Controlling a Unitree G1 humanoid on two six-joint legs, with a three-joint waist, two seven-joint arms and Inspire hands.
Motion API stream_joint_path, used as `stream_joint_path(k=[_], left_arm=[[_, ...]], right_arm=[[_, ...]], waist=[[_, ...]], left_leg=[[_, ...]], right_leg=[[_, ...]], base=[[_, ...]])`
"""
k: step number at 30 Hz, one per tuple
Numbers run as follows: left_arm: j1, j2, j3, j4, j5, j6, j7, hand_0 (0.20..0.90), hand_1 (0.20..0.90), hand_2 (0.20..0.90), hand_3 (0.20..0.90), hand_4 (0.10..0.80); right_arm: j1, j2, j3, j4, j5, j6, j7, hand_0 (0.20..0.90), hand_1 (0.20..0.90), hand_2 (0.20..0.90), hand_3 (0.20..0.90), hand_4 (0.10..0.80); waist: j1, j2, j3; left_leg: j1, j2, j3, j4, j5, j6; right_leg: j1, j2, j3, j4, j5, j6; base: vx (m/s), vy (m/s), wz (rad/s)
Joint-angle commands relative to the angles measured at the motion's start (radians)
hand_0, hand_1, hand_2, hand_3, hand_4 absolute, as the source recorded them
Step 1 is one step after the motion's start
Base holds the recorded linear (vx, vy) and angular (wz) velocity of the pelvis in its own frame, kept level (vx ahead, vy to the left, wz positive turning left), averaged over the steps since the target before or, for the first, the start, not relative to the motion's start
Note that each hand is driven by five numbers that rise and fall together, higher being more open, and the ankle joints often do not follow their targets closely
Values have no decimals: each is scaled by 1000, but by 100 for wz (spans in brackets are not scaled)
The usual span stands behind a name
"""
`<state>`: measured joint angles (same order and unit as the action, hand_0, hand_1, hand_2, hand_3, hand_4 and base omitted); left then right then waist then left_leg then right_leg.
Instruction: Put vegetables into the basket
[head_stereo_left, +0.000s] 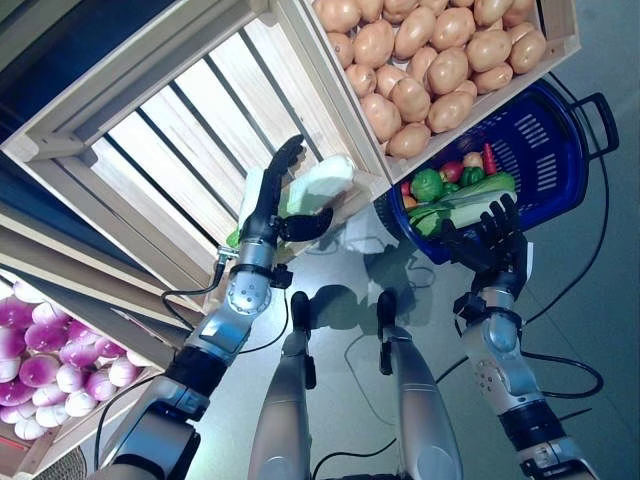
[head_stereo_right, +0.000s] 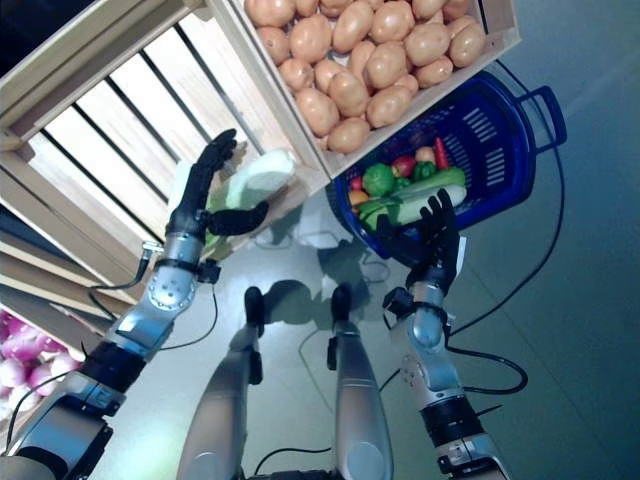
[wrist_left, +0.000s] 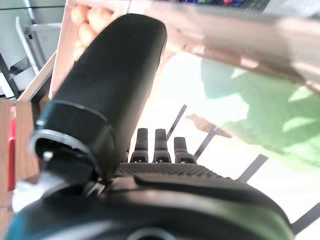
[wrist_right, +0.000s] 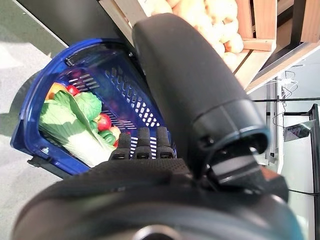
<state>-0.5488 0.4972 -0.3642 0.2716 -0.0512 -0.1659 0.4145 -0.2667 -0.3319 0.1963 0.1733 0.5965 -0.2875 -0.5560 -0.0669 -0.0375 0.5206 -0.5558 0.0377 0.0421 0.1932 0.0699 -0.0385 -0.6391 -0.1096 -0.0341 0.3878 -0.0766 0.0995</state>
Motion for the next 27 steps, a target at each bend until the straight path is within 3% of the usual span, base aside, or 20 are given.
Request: stream_joint_path(k=[1,8,27], left_arm=[[-45,31,64,-126,48,-34,76,900,900,900,900,800],[-104,-4,35,-3,59,-17,174,900,900,900,900,800],[-341,16,-50,373,242,15,402,900,900,900,900,800]], right_arm=[[25,-42,-77,-166,-44,-66,39,900,900,900,900,800],[-10,-38,-50,-145,-45,-52,32,900,900,900,900,800],[-109,-60,5,-90,-30,-41,43,900,900,900,900,800]], waist=[[-6,20,-1],[-15,6,-1],[-58,-31,-1]], left_leg=[[-28,-49,32,49,-39,24],[-40,-43,34,67,-43,24],[-91,-18,48,113,-50,7]], right_leg=[[65,45,-52,-80,63,-43],[45,52,-41,-52,57,-44],[-13,78,-8,-2,47,-50]], base=[[10,10,4],[29,11,1],[-5,4,0]])
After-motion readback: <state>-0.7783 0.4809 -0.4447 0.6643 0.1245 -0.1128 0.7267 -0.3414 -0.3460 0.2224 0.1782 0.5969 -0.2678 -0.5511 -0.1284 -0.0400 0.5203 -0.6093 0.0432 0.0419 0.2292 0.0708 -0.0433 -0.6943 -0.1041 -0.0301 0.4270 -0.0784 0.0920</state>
